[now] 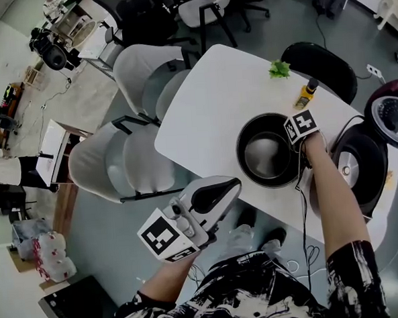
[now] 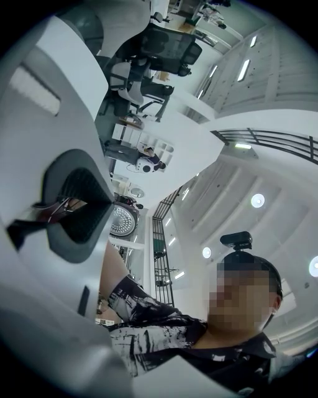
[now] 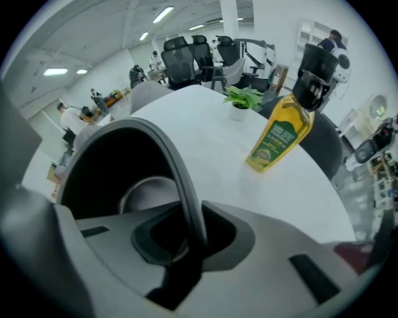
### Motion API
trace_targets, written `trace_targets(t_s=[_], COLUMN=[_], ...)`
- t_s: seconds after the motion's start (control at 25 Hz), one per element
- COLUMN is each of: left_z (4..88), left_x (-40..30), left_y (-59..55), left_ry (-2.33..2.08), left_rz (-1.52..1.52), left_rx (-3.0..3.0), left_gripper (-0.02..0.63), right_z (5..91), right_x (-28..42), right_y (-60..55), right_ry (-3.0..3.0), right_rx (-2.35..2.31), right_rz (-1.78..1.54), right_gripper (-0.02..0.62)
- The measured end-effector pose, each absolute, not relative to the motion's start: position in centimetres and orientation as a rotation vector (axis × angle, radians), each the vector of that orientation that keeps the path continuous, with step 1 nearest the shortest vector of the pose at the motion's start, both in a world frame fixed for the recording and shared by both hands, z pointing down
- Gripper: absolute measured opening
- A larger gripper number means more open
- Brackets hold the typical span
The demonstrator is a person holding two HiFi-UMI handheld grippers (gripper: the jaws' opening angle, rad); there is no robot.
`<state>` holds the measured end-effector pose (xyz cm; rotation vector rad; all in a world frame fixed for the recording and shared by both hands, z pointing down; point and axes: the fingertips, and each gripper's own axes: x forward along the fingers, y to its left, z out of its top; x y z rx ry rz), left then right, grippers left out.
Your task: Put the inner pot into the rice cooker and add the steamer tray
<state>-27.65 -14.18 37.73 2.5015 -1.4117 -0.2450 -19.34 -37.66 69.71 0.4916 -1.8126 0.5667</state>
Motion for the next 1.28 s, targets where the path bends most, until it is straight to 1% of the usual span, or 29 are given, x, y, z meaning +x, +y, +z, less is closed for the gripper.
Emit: trace_targets(t_s=[0.04,0.16,0.28,0.52,0.72,0.88,1.12,1.28], left_z=[37.7,37.7,37.6,37.7,37.0,35.8,33.1,31.8], left_x=[-27.7,-27.8,-27.8,-27.6,-27.3,-26.6,-23.9,-21.5], left_y=[-14.2,-14.0,-14.1,-14.1,-14.2,-14.7,-16.0,-16.7], left_ry=[-1.415,-1.423,-1.426,-1.415,-1.398,-1.371,-1.295,-1.199], left_rz=[-0.245,-0.246,-0.249,-0.26,-0.271,-0.289,-0.317,-0.344], left_rx=[2.5,2.496,2.495,2.493,2.513,2.555,2.655,2.731], left_gripper=[0.005,0.005,0.005,0.005,0.005,0.005,0.005,0.005], right_z=[69.9,70.1,70.1,69.9,67.8,64.6,57.4,52.5], right_x=[-19.0,-18.5,-18.4,-18.2,-18.4,-18.0,-16.5,-13.7], right_y=[-37.8,-37.6,-37.6,-37.3,-37.7,-38.6,-40.0,-40.3], right_ry=[-1.781,-1.707,-1.682,-1.716,-1.757,-1.783,-1.881,-1.922], right_rx=[0.509,0.483,0.468,0.491,0.534,0.566,0.625,0.654], right_rz=[0.538,0.428,0.386,0.509,0.562,0.571,0.688,0.726], right_gripper=[0.029,0.011,0.005,-0.002,0.002,0.003,0.003,0.003])
